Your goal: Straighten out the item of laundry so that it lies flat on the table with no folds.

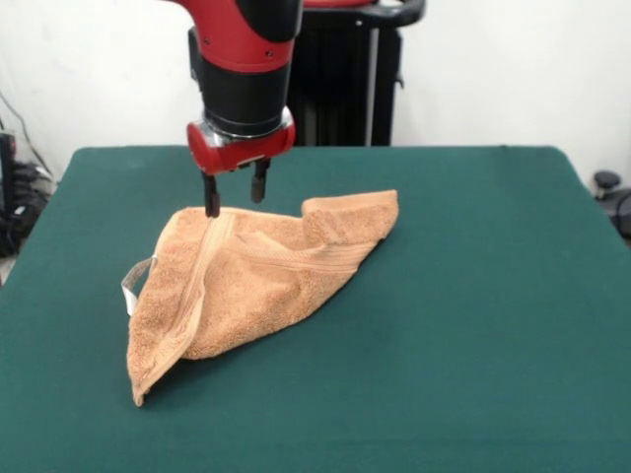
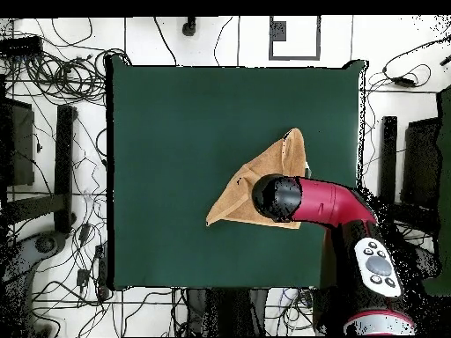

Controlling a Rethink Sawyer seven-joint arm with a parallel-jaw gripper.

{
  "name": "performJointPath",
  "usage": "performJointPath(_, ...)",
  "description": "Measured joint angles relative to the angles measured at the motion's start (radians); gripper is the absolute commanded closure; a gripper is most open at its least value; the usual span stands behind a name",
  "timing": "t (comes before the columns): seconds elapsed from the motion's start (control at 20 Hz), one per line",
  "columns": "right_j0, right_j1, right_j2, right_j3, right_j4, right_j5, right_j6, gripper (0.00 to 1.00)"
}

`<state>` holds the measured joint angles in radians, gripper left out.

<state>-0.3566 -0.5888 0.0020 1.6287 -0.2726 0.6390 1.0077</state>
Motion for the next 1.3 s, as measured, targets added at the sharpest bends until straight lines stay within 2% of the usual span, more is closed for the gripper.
performJointPath(0.35,0.000,0.002,-0.004,0.002,0.009,-0.031,0.000,0.00)
performJointPath(1.3,0.005,0.012,-0.029,0.038,0.105,-0.179,0.010,0.00)
